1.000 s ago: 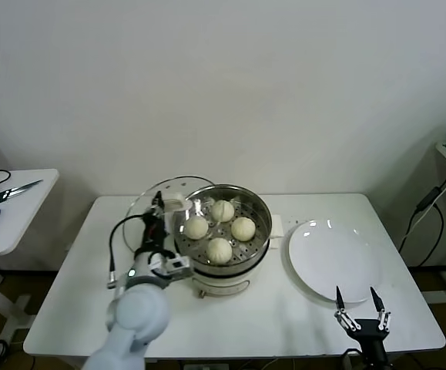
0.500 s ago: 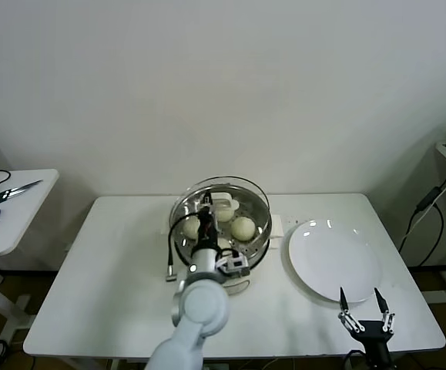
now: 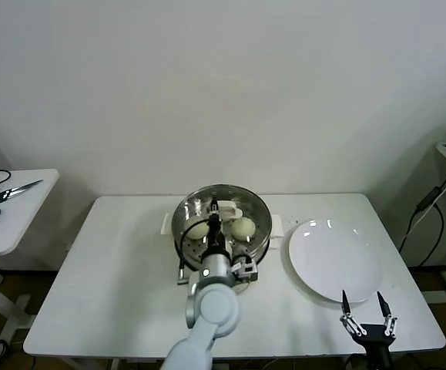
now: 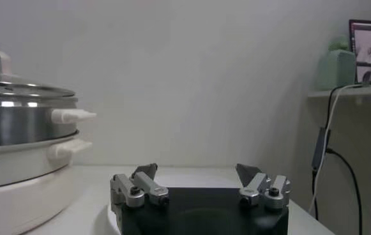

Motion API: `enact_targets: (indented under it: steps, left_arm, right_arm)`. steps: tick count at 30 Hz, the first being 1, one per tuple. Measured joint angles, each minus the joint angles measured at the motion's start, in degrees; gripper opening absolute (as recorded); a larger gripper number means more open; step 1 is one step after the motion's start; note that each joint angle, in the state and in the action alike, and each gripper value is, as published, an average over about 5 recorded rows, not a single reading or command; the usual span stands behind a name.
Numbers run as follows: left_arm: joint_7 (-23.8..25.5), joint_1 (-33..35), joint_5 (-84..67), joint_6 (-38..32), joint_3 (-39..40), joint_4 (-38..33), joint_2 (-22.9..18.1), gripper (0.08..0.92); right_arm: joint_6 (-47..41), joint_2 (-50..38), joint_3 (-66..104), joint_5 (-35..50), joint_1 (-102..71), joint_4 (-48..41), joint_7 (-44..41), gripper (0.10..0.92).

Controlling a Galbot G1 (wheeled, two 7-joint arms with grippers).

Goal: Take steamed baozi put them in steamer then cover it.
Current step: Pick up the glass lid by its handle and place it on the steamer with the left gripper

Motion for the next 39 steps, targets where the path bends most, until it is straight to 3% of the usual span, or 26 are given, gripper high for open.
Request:
enact_targets:
  steps: [35,39]
  left_arm:
    - [-0.90,0.01,0.93,0.31,-0.31,1.70,-0.04,0.137]
    - [-0.83,0.49,0.33,0.09,-0.22,1.21,-0.04,0.190]
  right_arm:
    - [1.14,0.36,-0.61,-1.27,-1.08,0.06,-0.24,0.823]
    - [1.16,0.38,-0.61,-1.28,-1.07,0.23,-0.24,0.823]
